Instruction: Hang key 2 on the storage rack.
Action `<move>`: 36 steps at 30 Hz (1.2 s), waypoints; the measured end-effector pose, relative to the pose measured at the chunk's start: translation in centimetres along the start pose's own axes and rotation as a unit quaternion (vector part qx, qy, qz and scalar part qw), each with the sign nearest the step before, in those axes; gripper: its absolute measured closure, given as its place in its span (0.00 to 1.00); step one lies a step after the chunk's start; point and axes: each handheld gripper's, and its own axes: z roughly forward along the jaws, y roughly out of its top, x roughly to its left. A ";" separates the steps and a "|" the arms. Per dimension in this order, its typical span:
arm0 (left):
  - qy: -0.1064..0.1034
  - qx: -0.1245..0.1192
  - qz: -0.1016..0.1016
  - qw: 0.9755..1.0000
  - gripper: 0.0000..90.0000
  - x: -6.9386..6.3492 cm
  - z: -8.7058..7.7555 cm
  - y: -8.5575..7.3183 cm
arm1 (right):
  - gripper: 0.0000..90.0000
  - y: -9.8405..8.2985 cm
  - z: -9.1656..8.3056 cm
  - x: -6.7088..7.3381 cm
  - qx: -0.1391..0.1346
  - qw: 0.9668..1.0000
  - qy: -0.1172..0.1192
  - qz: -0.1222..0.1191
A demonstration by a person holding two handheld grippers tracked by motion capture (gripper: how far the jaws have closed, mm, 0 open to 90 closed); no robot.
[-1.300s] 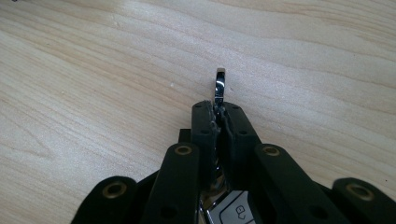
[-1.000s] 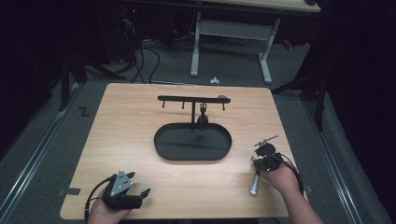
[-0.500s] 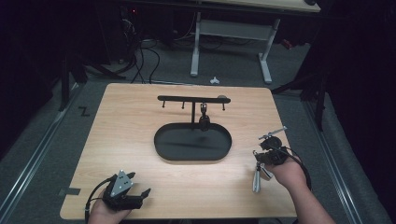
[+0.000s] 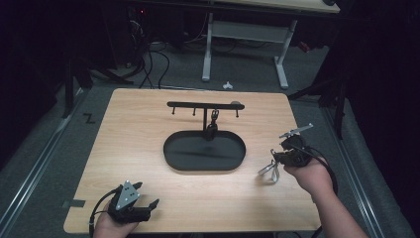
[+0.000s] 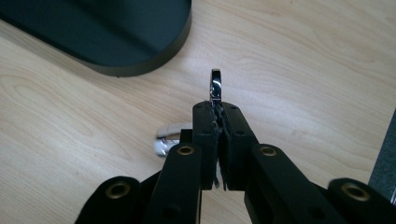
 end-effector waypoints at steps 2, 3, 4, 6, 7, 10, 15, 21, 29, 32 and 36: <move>0.000 -0.001 -0.001 1.000 0.20 0.0 0.0 0.0 | 0.96 0.3 -0.3 0.1 -0.003 1.000 0.000 -0.003; 0.000 -0.001 -0.001 1.000 0.20 0.0 0.0 0.0 | 0.96 0.5 -0.5 0.2 -0.005 1.000 -0.001 -0.004; 0.000 -0.001 -0.001 1.000 0.20 0.0 0.0 0.0 | 0.96 0.7 -0.6 0.3 -0.005 1.000 -0.002 -0.005; 0.000 -0.001 -0.002 1.000 0.20 0.0 0.0 0.0 | 0.96 1.0 -0.9 0.4 -0.007 1.000 -0.002 -0.009; 0.000 -0.001 -0.002 1.000 0.20 0.0 0.0 0.0 | 0.96 1.2 -1.1 0.5 -0.008 1.000 -0.003 -0.010; -0.001 0.000 0.000 1.000 0.20 0.1 0.0 0.0 | 0.96 1.8 -1.5 0.7 -0.012 1.000 -0.003 -0.014; -0.003 -0.001 -0.002 1.000 0.20 0.1 -0.1 0.0 | 0.96 2.5 -1.8 1.1 -0.017 1.000 0.002 -0.016; -0.003 -0.003 -0.002 1.000 0.20 0.1 -0.1 0.0 | 0.96 3.5 -1.8 1.9 -0.016 1.000 0.007 -0.026; -0.004 -0.002 -0.001 1.000 0.20 0.2 -0.1 0.0 | 0.96 5.0 -1.7 2.9 -0.021 0.999 0.013 -0.036; -0.004 -0.002 -0.001 1.000 0.20 0.2 -0.1 0.0 | 0.96 5.5 -1.6 3.2 -0.023 0.999 0.015 -0.039; -0.005 -0.001 -0.001 1.000 0.20 0.2 -0.1 0.0 | 0.96 6.1 -1.5 3.6 -0.024 0.999 0.017 -0.040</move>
